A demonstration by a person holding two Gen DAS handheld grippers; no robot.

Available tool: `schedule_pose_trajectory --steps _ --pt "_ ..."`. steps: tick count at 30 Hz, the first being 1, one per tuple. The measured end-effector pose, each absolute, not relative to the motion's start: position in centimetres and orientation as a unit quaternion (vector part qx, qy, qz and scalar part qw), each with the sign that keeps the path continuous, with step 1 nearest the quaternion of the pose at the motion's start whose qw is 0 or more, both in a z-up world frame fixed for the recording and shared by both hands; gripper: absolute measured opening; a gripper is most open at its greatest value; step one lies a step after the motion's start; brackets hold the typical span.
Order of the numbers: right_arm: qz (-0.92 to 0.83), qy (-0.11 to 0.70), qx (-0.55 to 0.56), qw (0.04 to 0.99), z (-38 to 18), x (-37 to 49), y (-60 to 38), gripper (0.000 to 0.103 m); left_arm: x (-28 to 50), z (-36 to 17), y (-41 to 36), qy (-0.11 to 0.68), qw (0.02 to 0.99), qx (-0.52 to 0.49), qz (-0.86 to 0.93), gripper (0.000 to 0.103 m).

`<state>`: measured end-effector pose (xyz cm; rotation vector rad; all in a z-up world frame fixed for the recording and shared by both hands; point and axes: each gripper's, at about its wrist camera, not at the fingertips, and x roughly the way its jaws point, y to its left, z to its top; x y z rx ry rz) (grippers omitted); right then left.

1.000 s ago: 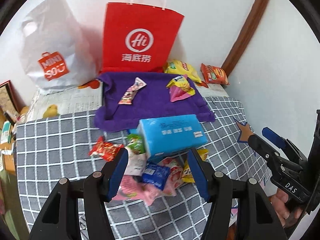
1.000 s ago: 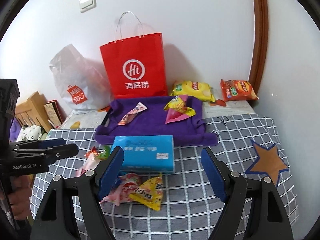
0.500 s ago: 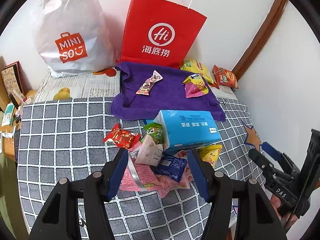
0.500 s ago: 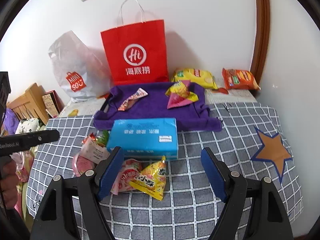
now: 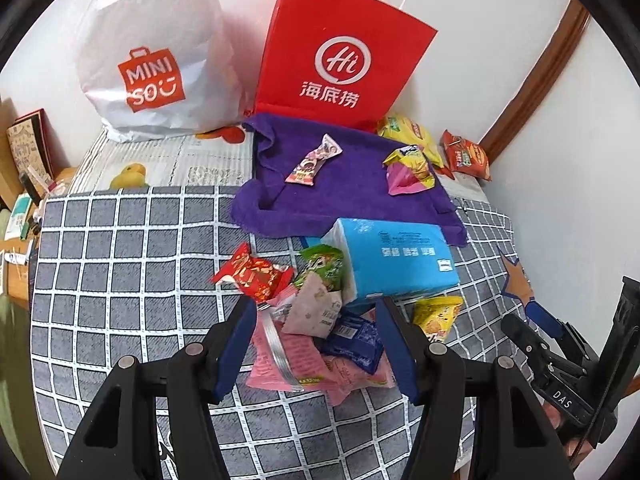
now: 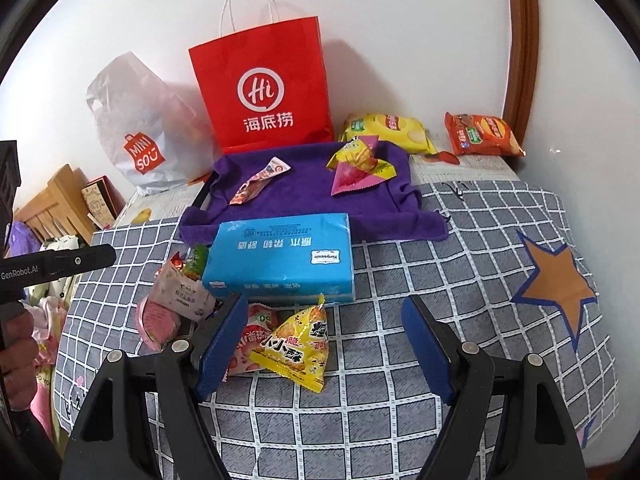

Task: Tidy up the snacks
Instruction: 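Grasp the yellow chip bag with the right tool while the left tool grasps the red-pink biscuit pack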

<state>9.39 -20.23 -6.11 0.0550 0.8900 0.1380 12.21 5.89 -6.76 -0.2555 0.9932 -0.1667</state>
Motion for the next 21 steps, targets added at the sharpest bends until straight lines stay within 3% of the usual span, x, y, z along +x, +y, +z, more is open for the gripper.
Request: schedule_pose_trajectory --steps 3,5,10,21 --pt "0.070 0.437 0.028 0.896 -7.0 9.8 -19.9 0.079 12.3 -7.4 6.2 0.477 0.866 -0.127 -0.075 0.059" --pt "0.073 0.445 0.026 0.892 -7.7 10.1 -19.6 0.071 12.5 -8.0 6.4 0.481 0.864 -0.130 -0.074 0.059" --pt "0.075 0.463 0.023 0.883 -9.7 11.0 -19.0 0.066 13.2 -9.2 6.5 0.490 0.860 -0.129 -0.068 0.059" --pt "0.080 0.500 0.034 0.862 -13.4 12.9 -18.5 0.066 13.9 -10.9 6.6 0.503 0.850 -0.134 -0.078 0.059"
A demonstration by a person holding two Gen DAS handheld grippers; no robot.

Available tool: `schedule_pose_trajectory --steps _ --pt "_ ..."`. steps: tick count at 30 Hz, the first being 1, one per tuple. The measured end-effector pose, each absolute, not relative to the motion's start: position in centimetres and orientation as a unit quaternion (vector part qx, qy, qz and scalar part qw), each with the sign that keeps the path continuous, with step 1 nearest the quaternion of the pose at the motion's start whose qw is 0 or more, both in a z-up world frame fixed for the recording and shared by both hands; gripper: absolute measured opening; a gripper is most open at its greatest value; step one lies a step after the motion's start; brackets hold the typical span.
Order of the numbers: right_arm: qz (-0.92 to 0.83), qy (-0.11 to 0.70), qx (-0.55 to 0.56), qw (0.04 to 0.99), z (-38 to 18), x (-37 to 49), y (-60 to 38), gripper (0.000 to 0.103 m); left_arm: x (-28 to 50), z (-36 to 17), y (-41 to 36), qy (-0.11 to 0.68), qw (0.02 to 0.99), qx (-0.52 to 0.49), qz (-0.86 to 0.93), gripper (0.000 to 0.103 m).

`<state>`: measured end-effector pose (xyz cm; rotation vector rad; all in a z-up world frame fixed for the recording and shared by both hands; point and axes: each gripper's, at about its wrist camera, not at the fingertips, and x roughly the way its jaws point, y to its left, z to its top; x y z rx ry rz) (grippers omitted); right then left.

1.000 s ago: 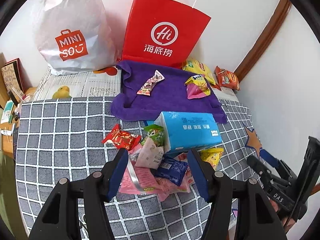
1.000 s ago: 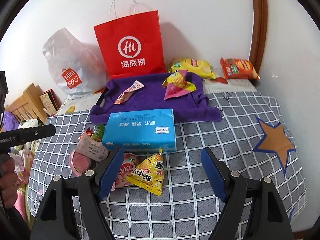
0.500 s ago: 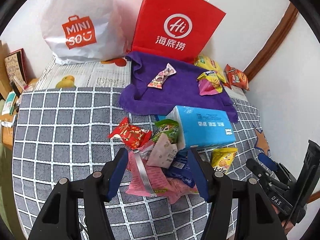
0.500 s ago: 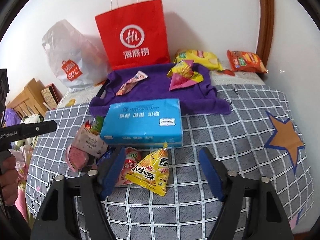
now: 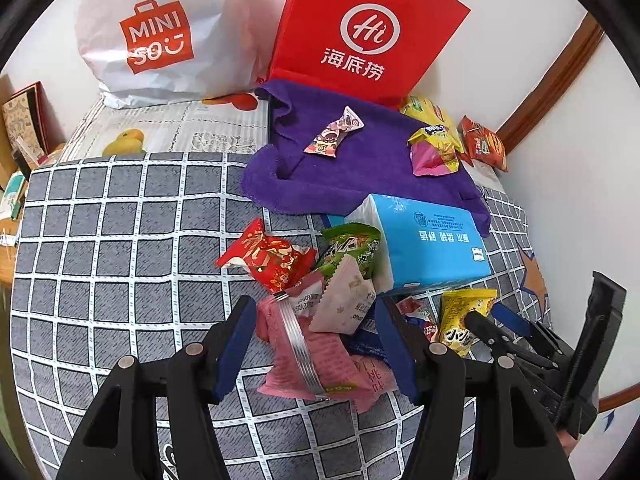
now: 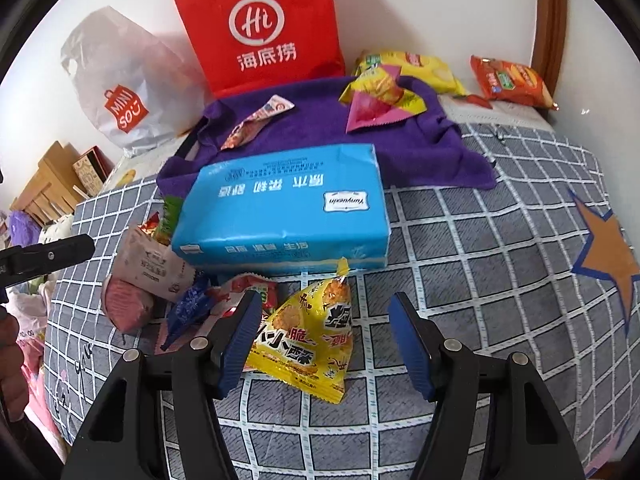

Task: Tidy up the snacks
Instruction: 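Grasp the yellow chip bag with the right tool while the left tool grasps the red-pink biscuit pack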

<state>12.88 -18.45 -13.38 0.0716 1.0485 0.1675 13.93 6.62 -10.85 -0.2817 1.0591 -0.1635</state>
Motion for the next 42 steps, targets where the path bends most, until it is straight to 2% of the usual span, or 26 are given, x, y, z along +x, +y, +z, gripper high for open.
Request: schedule_pose_trajectory --steps 7,9,10,14,21,29,32,34,36,38,42 --pt "0.081 0.524 0.019 0.848 -15.6 14.2 -17.6 0.066 14.5 -11.1 6.8 0.504 0.848 -0.139 -0.082 0.059" --pt "0.086 0.530 0.018 0.843 -16.2 14.3 -17.4 0.059 14.5 -11.1 7.1 0.504 0.849 -0.139 -0.078 0.059" --pt "0.090 0.534 0.020 0.841 -16.5 14.4 -17.5 0.046 14.5 -11.2 7.3 0.505 0.848 -0.139 -0.076 0.059" --pt "0.089 0.527 0.019 0.845 -16.2 14.1 -18.4 0.039 14.2 -11.8 8.0 0.510 0.847 -0.138 -0.064 0.059" --pt "0.078 0.523 0.009 0.849 -16.5 14.0 -20.5 0.039 14.0 -14.1 7.5 0.534 0.832 -0.137 -0.070 0.059" --pt "0.081 0.515 -0.006 0.853 -17.6 13.6 -20.6 0.046 14.1 -16.6 5.7 0.561 0.811 -0.141 -0.087 0.057" --pt "0.080 0.514 -0.002 0.854 -17.5 13.2 -21.3 0.054 14.2 -16.7 5.3 0.558 0.813 -0.138 -0.087 0.050" --pt "0.085 0.516 -0.007 0.853 -17.5 12.8 -21.5 0.055 14.1 -16.6 5.1 0.554 0.817 -0.132 -0.083 0.044" --pt "0.083 0.513 -0.010 0.854 -17.5 12.5 -21.7 0.055 14.0 -16.5 5.0 0.552 0.820 -0.129 -0.084 0.041" --pt "0.084 0.511 -0.006 0.855 -17.4 12.2 -21.9 0.043 13.7 -16.2 5.1 0.549 0.821 -0.128 -0.084 0.040" --pt "0.078 0.512 0.005 0.856 -16.9 11.8 -22.3 0.041 12.4 -15.1 5.6 0.539 0.830 -0.120 -0.076 0.040"
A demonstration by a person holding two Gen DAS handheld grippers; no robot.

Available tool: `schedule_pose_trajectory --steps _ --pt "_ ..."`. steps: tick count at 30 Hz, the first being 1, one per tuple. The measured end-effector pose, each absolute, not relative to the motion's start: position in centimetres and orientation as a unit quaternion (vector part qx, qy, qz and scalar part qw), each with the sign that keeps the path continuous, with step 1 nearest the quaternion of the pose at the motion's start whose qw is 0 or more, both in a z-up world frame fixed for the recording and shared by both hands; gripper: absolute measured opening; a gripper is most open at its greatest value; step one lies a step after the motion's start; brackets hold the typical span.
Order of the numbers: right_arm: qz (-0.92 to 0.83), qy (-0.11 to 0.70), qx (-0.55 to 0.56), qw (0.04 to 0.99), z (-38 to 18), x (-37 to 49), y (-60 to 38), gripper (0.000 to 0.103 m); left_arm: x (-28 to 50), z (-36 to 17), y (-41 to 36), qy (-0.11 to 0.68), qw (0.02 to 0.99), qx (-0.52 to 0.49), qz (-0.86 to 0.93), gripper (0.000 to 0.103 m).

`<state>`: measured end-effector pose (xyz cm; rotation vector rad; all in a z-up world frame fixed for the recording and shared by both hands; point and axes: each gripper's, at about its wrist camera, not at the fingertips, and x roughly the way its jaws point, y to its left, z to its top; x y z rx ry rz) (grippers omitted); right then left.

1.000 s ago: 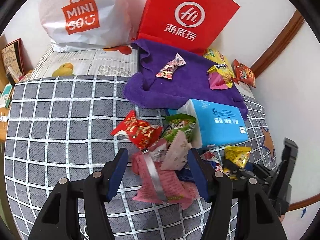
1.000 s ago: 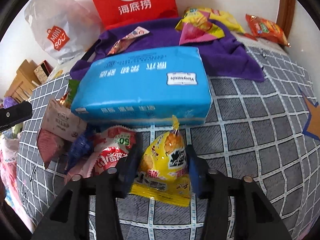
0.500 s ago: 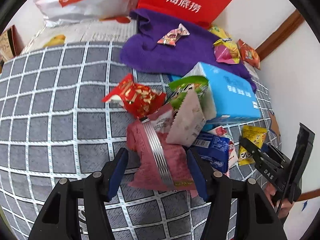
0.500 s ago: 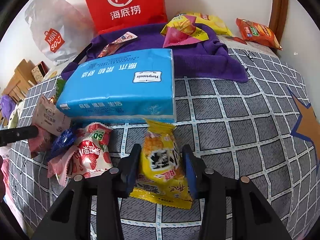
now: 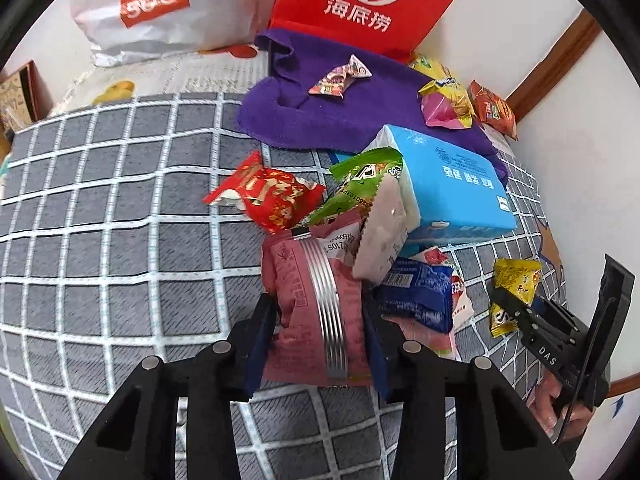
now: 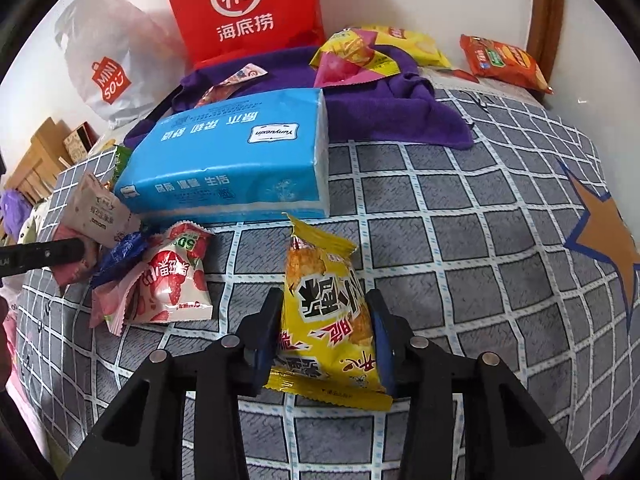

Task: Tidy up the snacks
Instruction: 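Grasp the yellow chip bag with the right tool while the left tool grasps the red-pink biscuit pack, then carry both packets over the purple towel with both tools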

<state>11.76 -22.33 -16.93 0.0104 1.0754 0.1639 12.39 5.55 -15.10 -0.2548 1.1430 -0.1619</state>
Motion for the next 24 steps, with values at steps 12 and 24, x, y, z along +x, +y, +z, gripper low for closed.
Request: schedule_pose_trajectory --steps 12,24 --pt "0.084 0.477 0.008 0.875 -12.9 8.5 -22.5 0.040 7.8 -11.8 6.9 0.505 0.848 -0.144 -0.076 0.040" --pt "0.085 0.446 0.019 0.891 -8.7 7.7 -22.9 0.040 7.5 -8.7 3.7 0.478 0.860 -0.134 -0.118 0.040"
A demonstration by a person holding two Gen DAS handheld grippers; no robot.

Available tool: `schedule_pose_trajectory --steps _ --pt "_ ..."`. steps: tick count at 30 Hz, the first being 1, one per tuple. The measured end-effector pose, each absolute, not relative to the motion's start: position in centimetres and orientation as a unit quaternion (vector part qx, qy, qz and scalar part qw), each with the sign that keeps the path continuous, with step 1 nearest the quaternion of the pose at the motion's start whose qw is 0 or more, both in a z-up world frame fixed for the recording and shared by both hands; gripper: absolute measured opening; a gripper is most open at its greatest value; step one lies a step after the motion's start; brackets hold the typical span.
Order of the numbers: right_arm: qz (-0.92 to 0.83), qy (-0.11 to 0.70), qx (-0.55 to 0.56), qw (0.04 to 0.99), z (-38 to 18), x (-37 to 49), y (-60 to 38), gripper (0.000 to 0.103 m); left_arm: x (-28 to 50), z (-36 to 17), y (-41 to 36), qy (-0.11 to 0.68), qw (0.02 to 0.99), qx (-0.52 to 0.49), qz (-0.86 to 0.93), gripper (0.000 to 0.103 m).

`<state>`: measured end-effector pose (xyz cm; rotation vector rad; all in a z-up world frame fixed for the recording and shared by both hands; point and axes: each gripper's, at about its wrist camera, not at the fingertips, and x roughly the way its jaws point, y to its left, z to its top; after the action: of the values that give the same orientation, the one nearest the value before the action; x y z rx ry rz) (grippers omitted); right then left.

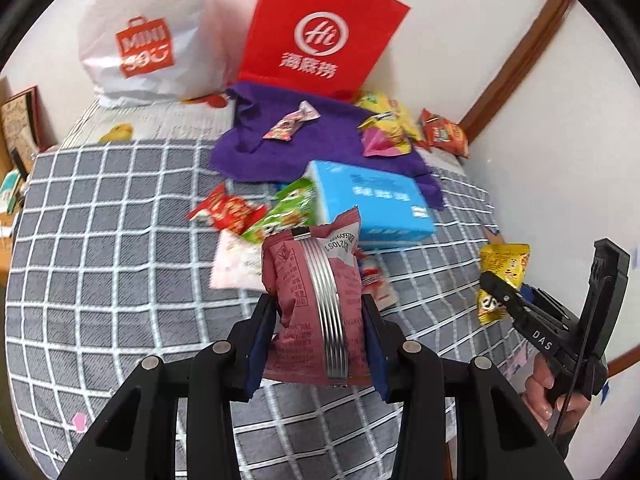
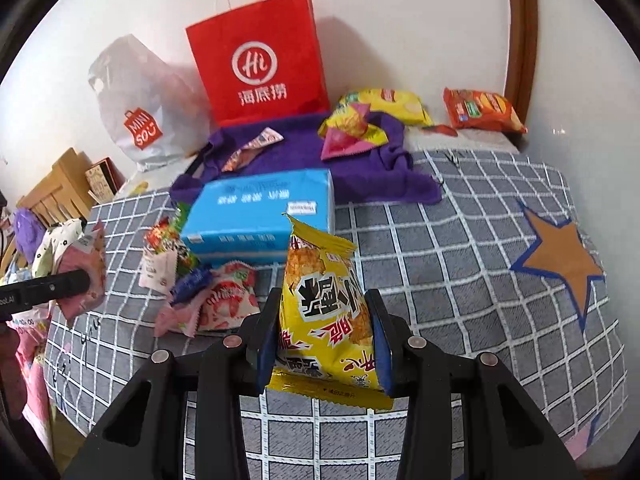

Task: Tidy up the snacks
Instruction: 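Carry both packets over the purple towel with both tools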

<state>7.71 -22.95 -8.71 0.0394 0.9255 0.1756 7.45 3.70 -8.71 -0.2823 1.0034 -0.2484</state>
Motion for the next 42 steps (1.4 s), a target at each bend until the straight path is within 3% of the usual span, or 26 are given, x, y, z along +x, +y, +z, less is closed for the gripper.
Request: schedule_pose_trajectory --steps 12,24,42 --pt "0.092 0.416 0.003 0.905 -5.2 9.9 -22.0 0.040 10.8 -6.0 1.2 0.455 0.871 -0.109 -0.148 0.040" --pt "0.092 0.407 -0.006 0.909 -3.6 17.3 -20.7 0.040 16.8 -3.6 1.3 0.445 0.881 -0.084 -0.141 0.040" --pt "0.093 0.419 -0.016 0.903 -5.1 26.3 -19.5 0.040 25.2 -2.5 1.5 0.426 0.894 -0.067 -0.124 0.040"
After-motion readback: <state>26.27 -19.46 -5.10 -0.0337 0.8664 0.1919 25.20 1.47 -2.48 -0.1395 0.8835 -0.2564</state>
